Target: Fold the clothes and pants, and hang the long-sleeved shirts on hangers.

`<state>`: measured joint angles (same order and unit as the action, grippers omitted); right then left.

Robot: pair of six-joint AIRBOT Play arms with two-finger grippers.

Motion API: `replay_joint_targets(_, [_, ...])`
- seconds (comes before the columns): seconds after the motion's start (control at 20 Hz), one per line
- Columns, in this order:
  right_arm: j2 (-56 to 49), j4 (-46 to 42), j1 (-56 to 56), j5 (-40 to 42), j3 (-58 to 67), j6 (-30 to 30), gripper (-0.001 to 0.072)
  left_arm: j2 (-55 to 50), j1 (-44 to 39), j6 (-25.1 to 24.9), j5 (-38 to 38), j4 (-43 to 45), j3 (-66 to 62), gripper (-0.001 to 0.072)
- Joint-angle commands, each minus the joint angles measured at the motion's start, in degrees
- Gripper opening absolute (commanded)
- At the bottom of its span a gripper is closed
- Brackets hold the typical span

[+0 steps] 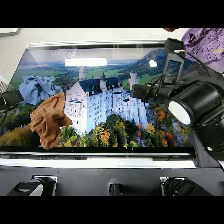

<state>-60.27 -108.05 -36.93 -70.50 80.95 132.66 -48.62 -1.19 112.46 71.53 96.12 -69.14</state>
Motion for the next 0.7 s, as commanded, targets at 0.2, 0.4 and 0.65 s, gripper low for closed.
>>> replay_joint_targets(0.2, [0.0,0.0,-0.1,0.0,0.0,0.0,0.0049,0.0,0.0,0.0,0.0,0.0,0.0,0.0019])
replay_joint_targets(0.4, [0.0,0.0,-0.1,1.3,0.0,0.0,0.0049,0.0,0.0,0.0,0.0,0.0,0.0,0.0019])
replay_joint_targets(0.65, [0.0,0.0,0.0,1.6,0.0,0.0,0.0049,0.0,0.0,0.0,0.0,0.0,0.0,0.0019])
